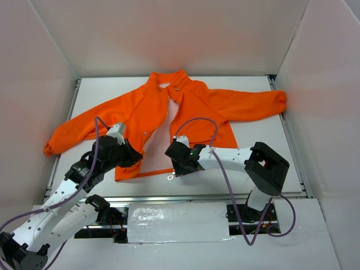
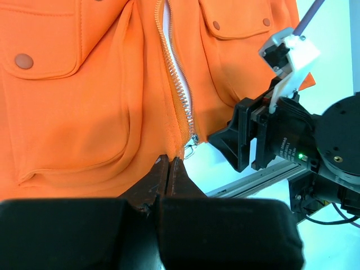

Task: Zip up the jacket

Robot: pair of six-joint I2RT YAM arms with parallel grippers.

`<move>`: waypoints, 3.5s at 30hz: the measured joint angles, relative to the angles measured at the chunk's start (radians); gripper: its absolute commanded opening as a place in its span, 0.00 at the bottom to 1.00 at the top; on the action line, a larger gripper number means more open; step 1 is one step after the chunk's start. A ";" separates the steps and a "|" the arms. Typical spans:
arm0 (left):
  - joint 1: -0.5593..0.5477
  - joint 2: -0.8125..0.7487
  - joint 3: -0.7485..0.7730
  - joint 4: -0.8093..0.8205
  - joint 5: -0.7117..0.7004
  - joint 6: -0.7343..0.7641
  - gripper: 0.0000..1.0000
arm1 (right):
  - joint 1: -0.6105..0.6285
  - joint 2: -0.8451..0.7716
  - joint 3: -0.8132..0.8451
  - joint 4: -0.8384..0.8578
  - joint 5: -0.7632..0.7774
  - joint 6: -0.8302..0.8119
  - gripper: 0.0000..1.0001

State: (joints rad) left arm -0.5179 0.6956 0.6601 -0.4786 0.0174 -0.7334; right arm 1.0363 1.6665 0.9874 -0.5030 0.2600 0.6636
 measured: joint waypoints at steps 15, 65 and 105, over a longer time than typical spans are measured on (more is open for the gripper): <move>0.000 -0.027 0.005 -0.024 -0.003 0.026 0.00 | 0.024 0.031 0.069 -0.019 0.019 -0.012 0.54; 0.000 -0.114 -0.201 0.244 0.092 -0.024 0.00 | 0.021 -0.365 -0.391 0.584 -0.028 0.163 0.00; -0.254 0.200 -0.356 0.869 -0.189 -0.159 0.00 | 0.027 -0.320 -0.312 0.518 0.054 0.376 0.00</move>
State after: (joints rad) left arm -0.7719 0.8959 0.3046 0.3901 -0.1719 -0.8928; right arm 1.0630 1.3464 0.6754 0.0147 0.3138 1.0393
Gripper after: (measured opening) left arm 0.037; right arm 0.021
